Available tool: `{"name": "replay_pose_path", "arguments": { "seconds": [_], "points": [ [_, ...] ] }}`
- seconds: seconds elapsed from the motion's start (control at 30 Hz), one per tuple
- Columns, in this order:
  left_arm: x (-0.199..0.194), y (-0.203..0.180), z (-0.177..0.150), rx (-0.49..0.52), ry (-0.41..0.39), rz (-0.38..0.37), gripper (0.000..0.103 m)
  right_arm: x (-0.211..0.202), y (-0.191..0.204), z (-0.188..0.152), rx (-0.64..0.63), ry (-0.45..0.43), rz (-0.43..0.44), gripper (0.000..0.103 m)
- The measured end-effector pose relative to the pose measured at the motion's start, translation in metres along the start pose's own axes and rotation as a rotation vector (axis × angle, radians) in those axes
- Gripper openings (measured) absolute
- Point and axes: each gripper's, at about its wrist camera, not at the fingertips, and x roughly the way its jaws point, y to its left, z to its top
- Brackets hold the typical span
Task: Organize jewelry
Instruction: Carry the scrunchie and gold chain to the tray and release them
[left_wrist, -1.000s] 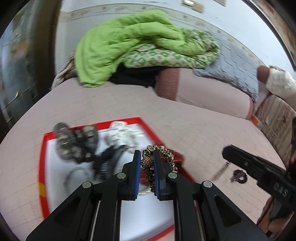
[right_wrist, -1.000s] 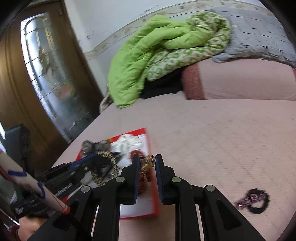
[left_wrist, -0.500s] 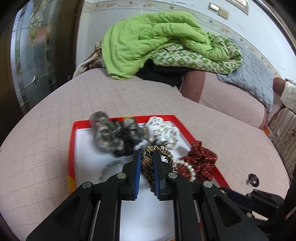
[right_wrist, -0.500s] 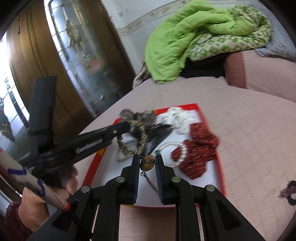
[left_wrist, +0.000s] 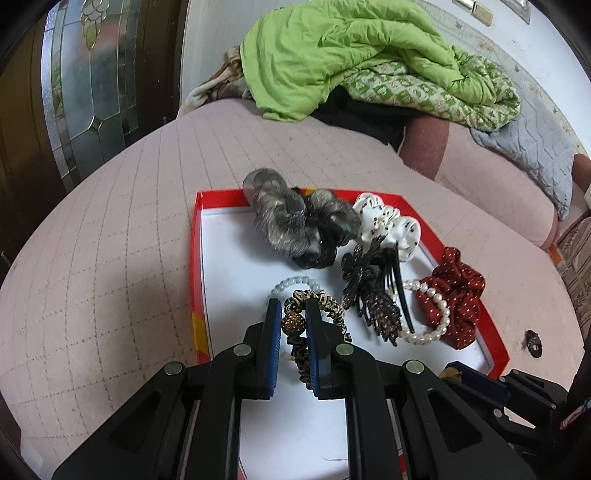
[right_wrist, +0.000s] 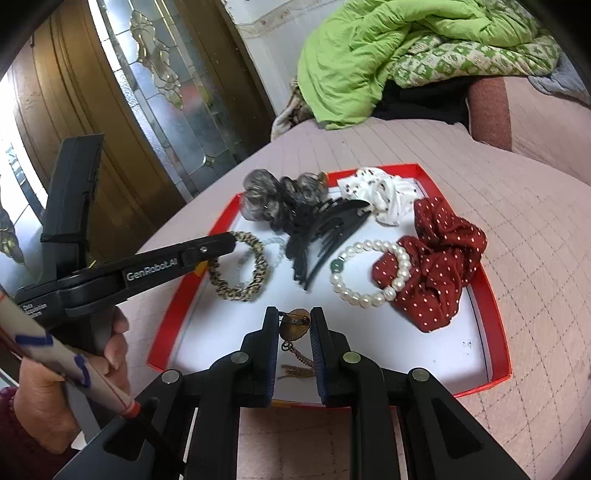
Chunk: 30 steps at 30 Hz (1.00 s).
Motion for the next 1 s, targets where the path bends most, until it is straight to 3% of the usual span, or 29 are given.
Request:
{"name": "replay_pose_path", "arguments": {
  "seconds": [0.53, 1.0],
  "points": [
    [0.016, -0.032, -0.007, 0.087, 0.052, -0.008, 0.012, 0.01, -0.021, -0.002, 0.05, 0.043, -0.083, 0.019],
    [0.018, -0.037, -0.007, 0.107, 0.058, 0.0, 0.012, 0.006, -0.025, -0.003, 0.06, 0.05, -0.084, 0.02]
  ]
}}
